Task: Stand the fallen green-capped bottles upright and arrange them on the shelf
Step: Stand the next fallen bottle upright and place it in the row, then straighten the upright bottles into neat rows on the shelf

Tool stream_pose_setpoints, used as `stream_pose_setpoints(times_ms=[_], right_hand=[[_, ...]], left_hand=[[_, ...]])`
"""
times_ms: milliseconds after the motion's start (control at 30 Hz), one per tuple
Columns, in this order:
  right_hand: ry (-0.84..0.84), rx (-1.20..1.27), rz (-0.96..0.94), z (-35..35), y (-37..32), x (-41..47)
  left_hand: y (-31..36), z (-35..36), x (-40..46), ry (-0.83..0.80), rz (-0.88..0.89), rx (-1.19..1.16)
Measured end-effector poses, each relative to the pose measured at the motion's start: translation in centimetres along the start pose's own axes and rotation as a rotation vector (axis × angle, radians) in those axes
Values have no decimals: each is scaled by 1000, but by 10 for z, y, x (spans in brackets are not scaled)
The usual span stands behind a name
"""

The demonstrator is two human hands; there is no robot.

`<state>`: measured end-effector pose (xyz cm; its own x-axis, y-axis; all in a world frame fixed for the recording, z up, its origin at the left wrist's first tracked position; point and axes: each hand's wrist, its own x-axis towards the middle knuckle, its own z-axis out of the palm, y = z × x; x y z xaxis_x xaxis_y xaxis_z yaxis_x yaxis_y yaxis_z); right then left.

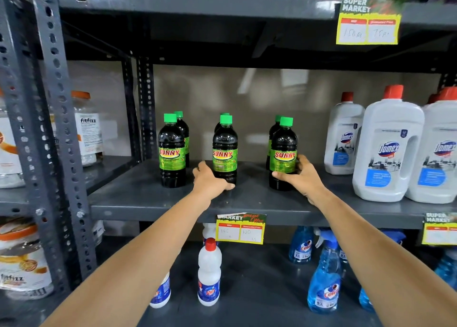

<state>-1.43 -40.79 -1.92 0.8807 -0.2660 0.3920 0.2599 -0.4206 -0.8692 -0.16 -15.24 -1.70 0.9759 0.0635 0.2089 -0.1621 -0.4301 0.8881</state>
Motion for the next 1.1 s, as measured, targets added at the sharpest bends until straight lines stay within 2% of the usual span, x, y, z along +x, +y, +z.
stream_pose_setpoints(times_ms=[67,133,500,1100], right_hand=[[-12,6,10,-1,0,0],[-22,7,18,-1,1,0],[-8,3,10,-1,-3,-2],[-39,29,28,-1,-8,-5]], left_hand=[[-1,1,11,-89,0,-78],[-3,3,16,-106,29,-77],[-8,6,14,-64,122,-48],[-7,4,11,-89,136,-15]])
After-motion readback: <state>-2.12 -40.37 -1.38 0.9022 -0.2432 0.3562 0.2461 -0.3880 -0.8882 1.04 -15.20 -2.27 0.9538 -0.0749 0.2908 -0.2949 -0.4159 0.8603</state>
